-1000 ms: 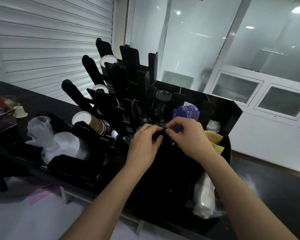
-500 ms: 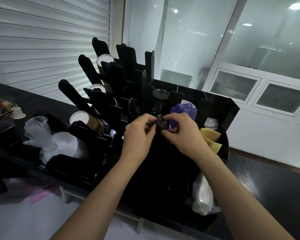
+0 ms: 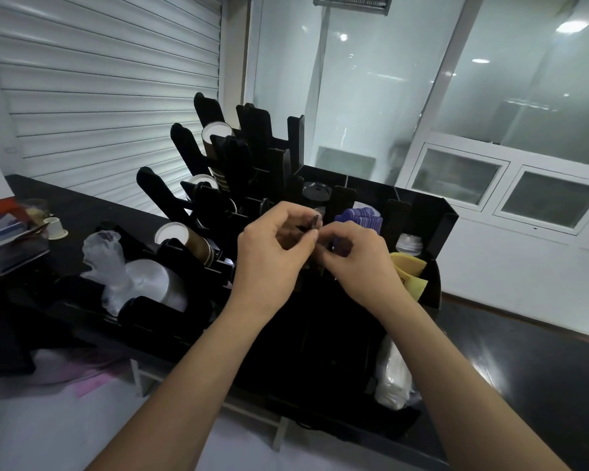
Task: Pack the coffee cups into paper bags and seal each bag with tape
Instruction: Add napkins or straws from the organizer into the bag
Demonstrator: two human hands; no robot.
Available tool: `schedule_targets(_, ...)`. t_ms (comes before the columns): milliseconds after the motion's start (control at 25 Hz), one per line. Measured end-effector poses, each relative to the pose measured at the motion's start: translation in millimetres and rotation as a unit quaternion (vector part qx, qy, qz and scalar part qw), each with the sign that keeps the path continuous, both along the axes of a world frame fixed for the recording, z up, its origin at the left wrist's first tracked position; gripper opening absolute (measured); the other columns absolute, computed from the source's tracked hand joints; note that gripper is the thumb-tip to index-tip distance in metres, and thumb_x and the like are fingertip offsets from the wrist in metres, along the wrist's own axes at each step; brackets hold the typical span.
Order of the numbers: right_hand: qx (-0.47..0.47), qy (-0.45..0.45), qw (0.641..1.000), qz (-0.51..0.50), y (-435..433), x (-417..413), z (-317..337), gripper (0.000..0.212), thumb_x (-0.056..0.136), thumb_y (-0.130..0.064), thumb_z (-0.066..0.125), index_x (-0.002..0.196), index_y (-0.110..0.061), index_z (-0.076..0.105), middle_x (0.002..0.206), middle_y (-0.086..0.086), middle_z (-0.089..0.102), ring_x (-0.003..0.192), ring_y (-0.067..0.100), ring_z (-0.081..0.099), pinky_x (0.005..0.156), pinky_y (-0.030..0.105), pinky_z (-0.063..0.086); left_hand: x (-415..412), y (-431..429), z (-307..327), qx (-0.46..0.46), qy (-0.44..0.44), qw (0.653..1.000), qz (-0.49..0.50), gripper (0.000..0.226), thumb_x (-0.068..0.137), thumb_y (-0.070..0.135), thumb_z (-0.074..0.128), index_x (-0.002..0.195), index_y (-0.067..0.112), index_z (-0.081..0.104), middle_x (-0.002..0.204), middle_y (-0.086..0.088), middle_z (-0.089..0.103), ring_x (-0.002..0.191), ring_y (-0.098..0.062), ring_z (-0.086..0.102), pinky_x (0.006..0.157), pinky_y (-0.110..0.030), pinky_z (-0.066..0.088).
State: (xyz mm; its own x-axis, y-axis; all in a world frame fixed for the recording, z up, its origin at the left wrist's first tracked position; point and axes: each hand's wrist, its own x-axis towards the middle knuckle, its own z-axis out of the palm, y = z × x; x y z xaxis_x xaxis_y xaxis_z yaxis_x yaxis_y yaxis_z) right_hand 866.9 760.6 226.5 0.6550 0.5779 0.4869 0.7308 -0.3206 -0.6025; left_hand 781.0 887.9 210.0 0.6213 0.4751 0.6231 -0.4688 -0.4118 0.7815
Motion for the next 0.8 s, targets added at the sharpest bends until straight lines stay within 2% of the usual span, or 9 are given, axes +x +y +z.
schedule_targets(80, 0.019, 0.001, 1.000, 0.009, -4, -10, 2, 0.015, 0.091, -0.021, 0.073, 0.105, -0.025, 0.076, 0.092, -0.015, 0.070, 0.086, -0.006, 0.065, 0.076, 0.012, 0.052, -9, 0, 4, -0.019, -0.017, 1.000, -0.013, 0.024, 0.086, 0.002, 0.073, 0.100, 0.022, 0.072, 0.096, 0.007, 0.075, 0.093, -0.013, 0.071, 0.082, -0.023, 0.056)
schedule_targets(160, 0.019, 0.005, 1.000, 0.014, -9, -21, 2, 0.015, 0.092, -0.020, 0.073, 0.105, -0.025, 0.076, 0.095, -0.011, 0.070, 0.086, -0.002, 0.065, 0.072, 0.011, 0.051, -20, -1, 6, -0.029, -0.027, 0.999, -0.023, 0.024, 0.086, 0.001, 0.074, 0.100, 0.021, 0.071, 0.096, 0.006, 0.075, 0.093, -0.014, 0.072, 0.082, -0.025, 0.056)
schedule_targets(400, 0.022, 0.011, 1.000, 0.000, -32, -53, -12, 0.011, 0.091, -0.020, 0.074, 0.099, -0.026, 0.074, 0.086, -0.012, 0.073, 0.081, 0.005, 0.066, 0.071, 0.019, 0.053, -50, -10, -5, -0.017, -0.026, 0.999, -0.035, 0.024, 0.085, -0.002, 0.073, 0.102, 0.015, 0.070, 0.098, 0.001, 0.074, 0.096, -0.014, 0.071, 0.084, -0.029, 0.057)
schedule_targets(520, 0.030, 0.033, 0.999, -0.011, -48, -66, -25, 0.007, 0.090, -0.021, 0.076, 0.095, -0.026, 0.073, 0.085, -0.009, 0.073, 0.081, 0.010, 0.068, 0.078, 0.034, 0.059, -64, -18, -19, -0.002, 0.006, 0.999, -0.042, 0.030, 0.085, 0.004, 0.075, 0.108, 0.021, 0.068, 0.100, 0.006, 0.073, 0.094, -0.014, 0.070, 0.083, -0.030, 0.058)
schedule_targets(600, 0.045, 0.045, 0.998, -0.016, -63, -74, -34, 0.006, 0.090, -0.021, 0.076, 0.094, -0.025, 0.073, 0.084, -0.007, 0.072, 0.082, 0.013, 0.069, 0.080, 0.037, 0.059, -74, -23, -29, 0.001, 0.035, 0.998, -0.051, 0.034, 0.086, 0.009, 0.076, 0.113, 0.025, 0.066, 0.100, 0.007, 0.073, 0.087, -0.014, 0.070, 0.080, -0.027, 0.057)
schedule_targets(800, 0.087, 0.068, 0.992, -0.056, -103, -98, -55, 0.011, 0.088, -0.018, 0.079, 0.087, -0.027, 0.072, 0.081, -0.006, 0.072, 0.078, 0.007, 0.066, 0.074, 0.022, 0.054, -98, -40, -62, 0.025, 0.100, 0.990, -0.098, 0.027, 0.089, 0.012, 0.074, 0.112, 0.026, 0.066, 0.093, 0.004, 0.071, 0.087, -0.013, 0.068, 0.079, -0.021, 0.052)
